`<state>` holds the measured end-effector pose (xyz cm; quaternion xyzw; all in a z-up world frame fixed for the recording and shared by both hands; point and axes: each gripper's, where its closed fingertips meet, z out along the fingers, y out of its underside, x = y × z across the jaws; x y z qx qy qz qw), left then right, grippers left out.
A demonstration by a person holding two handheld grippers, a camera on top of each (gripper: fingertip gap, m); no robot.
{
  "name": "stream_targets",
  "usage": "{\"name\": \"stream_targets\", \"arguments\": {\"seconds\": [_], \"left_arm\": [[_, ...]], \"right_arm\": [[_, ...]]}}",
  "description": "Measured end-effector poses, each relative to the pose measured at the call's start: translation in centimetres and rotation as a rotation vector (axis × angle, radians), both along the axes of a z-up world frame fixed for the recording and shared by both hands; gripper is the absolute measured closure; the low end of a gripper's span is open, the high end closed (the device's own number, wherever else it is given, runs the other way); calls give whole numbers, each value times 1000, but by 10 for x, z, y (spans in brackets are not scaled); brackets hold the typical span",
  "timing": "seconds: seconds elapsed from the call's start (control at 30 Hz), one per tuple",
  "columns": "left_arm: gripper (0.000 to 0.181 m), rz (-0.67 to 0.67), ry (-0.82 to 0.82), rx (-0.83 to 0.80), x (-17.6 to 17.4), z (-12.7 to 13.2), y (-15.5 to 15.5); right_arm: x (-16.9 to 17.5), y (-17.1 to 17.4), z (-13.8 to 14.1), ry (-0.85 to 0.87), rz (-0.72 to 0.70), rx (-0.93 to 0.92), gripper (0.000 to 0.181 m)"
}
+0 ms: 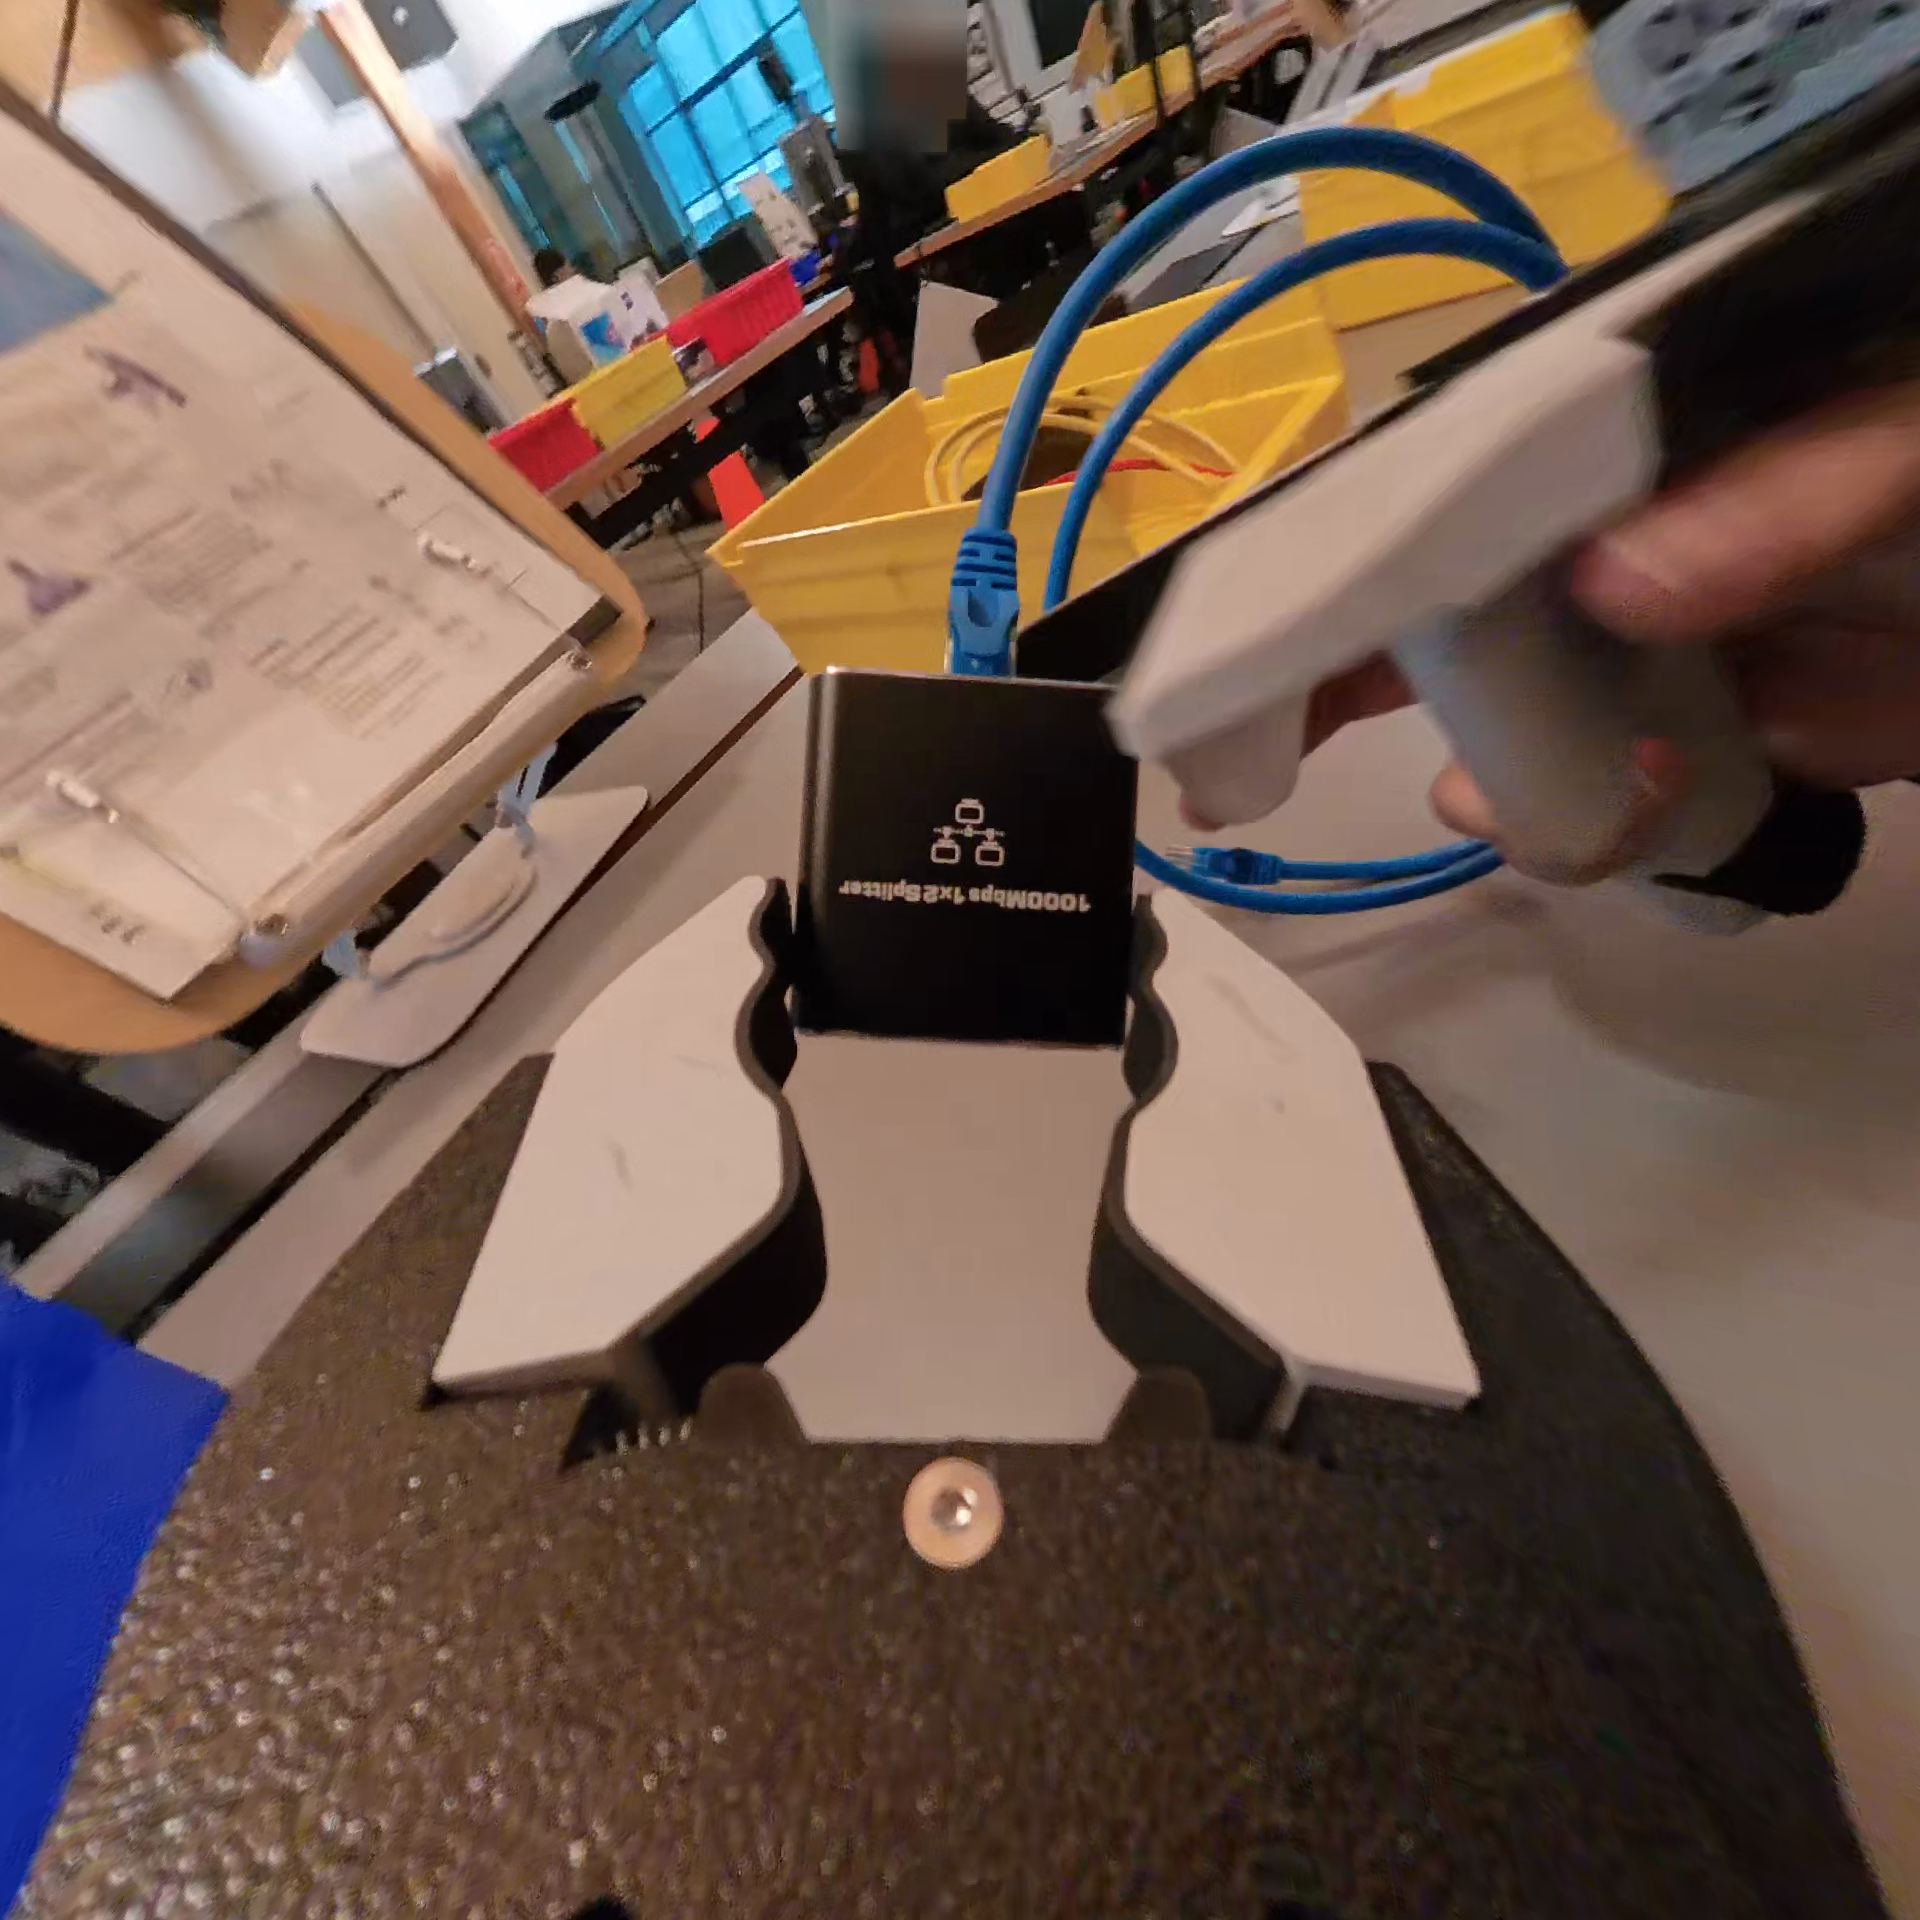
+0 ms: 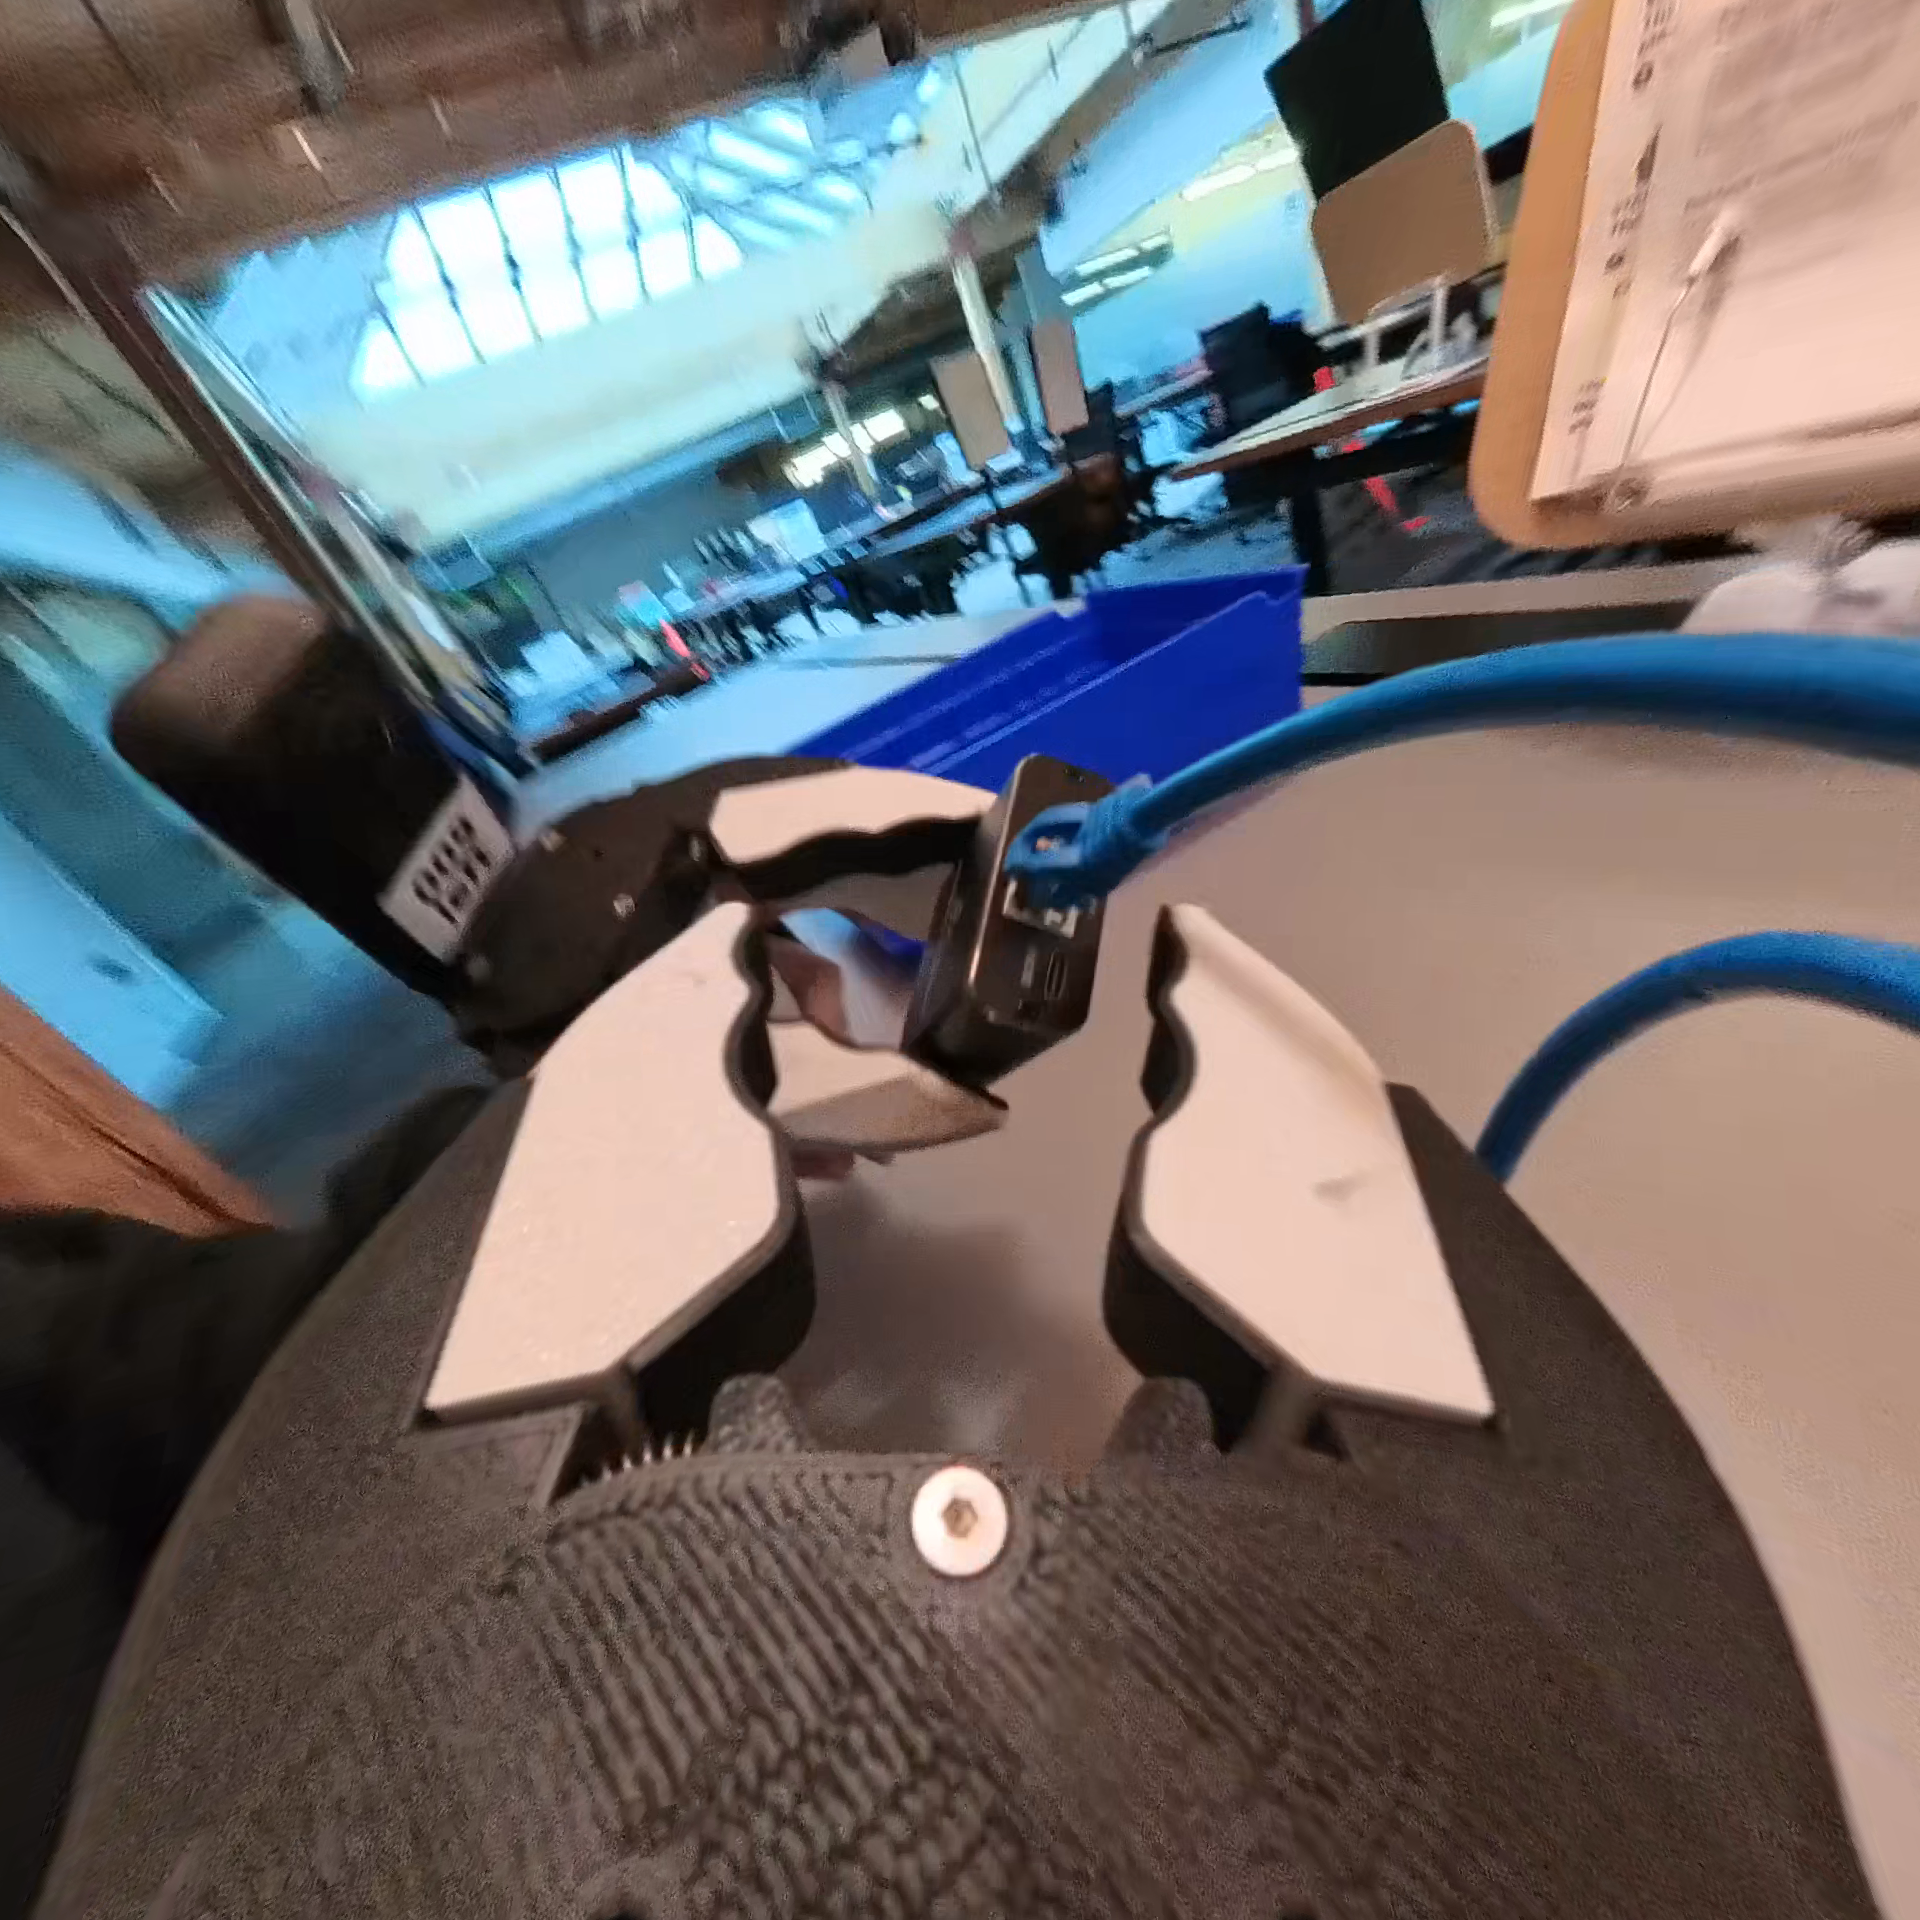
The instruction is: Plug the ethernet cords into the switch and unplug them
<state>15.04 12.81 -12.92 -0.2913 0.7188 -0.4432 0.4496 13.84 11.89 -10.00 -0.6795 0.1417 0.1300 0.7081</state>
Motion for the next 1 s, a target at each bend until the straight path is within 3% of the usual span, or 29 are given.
{"name": "stream_targets", "arguments": {"seconds": [0.1, 0.23, 0.33, 0.43, 0.57, 0.73, 1.0], "left_arm": [[120, -53, -66, 33, -4, 5, -10], [120, -105, -167, 44, -8, 11, -18], [120, -188, -283, -101, -17, 25, -26], [118, -236, -293, -140, -21, 25, -29], [108, -166, -277, -125, -13, 17, -26], [115, -131, -301, -244, -12, 24, -18], [116, -154, -217, -222, -10, 12, -18]], "right_arm": [[8, -3, 0, 222, 43, 96, 155], [9, -9, -4, 376, 128, 160, 157], [9, -12, 3, 578, 172, 273, 157], [9, -13, 3, 731, 161, 333, 157], [12, -13, 7, 839, 71, 426, 157], [6, -9, 8, 780, -5, 414, 157], [6, -9, 2, 741, -52, 348, 158]]}}
